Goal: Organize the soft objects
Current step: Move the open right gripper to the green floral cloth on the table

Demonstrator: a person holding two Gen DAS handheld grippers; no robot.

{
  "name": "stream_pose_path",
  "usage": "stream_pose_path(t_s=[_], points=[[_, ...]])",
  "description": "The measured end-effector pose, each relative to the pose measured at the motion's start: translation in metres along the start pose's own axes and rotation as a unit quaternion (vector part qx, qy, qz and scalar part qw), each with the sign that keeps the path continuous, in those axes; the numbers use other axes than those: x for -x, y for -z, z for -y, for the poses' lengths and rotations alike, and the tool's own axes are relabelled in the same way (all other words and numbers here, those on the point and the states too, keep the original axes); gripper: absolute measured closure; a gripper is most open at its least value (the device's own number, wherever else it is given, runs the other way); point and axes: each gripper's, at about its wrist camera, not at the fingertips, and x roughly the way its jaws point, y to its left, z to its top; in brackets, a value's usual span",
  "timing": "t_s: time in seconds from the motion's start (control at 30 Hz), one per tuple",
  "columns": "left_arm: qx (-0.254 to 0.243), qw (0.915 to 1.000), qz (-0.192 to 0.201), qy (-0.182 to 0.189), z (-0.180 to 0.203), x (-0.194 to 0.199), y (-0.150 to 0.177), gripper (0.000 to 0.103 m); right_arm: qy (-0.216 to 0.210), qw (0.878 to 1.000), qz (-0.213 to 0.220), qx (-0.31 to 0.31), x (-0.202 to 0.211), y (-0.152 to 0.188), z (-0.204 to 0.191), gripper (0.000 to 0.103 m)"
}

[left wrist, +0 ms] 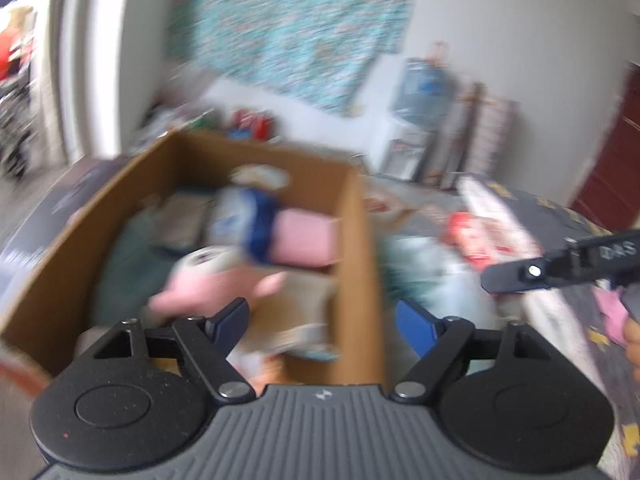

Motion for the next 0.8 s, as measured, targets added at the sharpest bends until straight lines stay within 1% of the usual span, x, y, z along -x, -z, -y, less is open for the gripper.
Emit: stream_pose_path(t_s=[0.07, 0.13, 0.23, 0.3, 0.37, 0.43, 0.47, 0.53, 0.57, 0.63, 0.73, 0.8], points=[[-0.031, 0.9991, 0.013, 0.026, 0.030, -0.004, 0.000, 0.016, 0.040, 0.999, 0.018, -0.009, 0.017, 0.004, 0.027, 0.043], [-0.070, 0.9960, 0.021, 0.051, 0.061, -0.011, 0.002, 0.015, 0.069, 0.997, 0.025, -0.021, 0.028, 0.010, 0.055, 0.043], [-0.138, 0.9874, 0.023, 0.074, 0.112, -0.027, 0.014, 0.015, 0.088, 0.995, 0.020, -0.042, 0.032, 0.021, 0.099, 0.043], [-0.182, 0.9794, 0.020, 0.085, 0.145, -0.044, 0.024, 0.015, 0.088, 0.995, 0.017, -0.049, 0.031, 0.031, 0.122, 0.043], [-0.218, 0.9718, 0.012, 0.090, 0.172, -0.061, 0.034, 0.015, 0.079, 0.995, 0.012, -0.060, 0.027, 0.038, 0.143, 0.046], [-0.254, 0.9629, 0.010, 0.090, 0.196, -0.079, 0.047, 0.015, 0.068, 0.995, 0.006, -0.068, 0.025, 0.044, 0.163, 0.052], [-0.271, 0.9587, 0.004, 0.087, 0.207, -0.088, 0.054, 0.016, 0.065, 0.995, 0.001, -0.071, 0.024, 0.046, 0.172, 0.053], [-0.296, 0.9512, -0.011, 0.085, 0.224, -0.108, 0.063, 0.019, 0.053, 0.996, -0.008, -0.075, 0.016, 0.049, 0.187, 0.060], [-0.303, 0.9490, -0.021, 0.086, 0.230, -0.117, 0.067, 0.019, 0.047, 0.996, -0.013, -0.075, 0.012, 0.050, 0.193, 0.061], [-0.305, 0.9471, -0.042, 0.089, 0.237, -0.135, 0.072, 0.019, 0.037, 0.996, -0.025, -0.076, 0.001, 0.051, 0.204, 0.068], [-0.309, 0.9448, -0.066, 0.087, 0.247, -0.155, 0.079, 0.021, 0.028, 0.996, -0.039, -0.080, -0.015, 0.052, 0.218, 0.071], [-0.315, 0.9421, -0.076, 0.085, 0.254, -0.167, 0.081, 0.025, 0.024, 0.995, -0.046, -0.085, -0.026, 0.053, 0.225, 0.072]])
